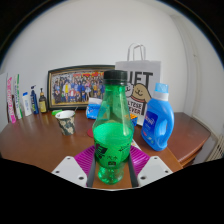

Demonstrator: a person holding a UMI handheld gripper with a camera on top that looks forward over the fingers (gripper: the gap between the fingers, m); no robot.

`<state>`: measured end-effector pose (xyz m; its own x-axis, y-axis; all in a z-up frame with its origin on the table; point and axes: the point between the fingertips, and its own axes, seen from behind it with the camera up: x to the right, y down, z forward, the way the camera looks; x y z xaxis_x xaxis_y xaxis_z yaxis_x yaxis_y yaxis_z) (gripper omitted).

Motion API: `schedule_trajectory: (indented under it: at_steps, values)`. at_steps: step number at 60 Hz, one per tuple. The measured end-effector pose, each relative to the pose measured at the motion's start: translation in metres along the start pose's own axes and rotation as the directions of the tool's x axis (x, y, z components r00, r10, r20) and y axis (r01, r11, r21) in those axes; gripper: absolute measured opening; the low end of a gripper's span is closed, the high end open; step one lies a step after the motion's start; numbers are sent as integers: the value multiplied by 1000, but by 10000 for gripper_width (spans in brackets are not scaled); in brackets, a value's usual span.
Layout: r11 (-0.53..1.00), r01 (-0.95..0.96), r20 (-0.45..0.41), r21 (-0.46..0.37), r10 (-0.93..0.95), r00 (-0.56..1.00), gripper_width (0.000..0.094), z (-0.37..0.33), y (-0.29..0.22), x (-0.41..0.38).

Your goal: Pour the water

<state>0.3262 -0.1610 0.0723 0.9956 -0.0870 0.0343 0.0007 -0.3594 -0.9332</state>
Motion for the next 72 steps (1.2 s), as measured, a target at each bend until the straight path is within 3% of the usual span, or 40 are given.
schedule_trajectory:
  at_steps: [14,28,43,58,72]
  values:
    - [1000,-12,6,23,12,1000,360,2,-2,-1]
    - [997,70,-38,20,-69,997,358,7,-24,-4]
    - [915,404,-171,17,-395,903,354,39,-113,-11]
    - [499,856,-297,-136,-845,445,356,102,-180,-30]
    - [-37,965,-240,-260,-966,-101,356,151,-192,-49]
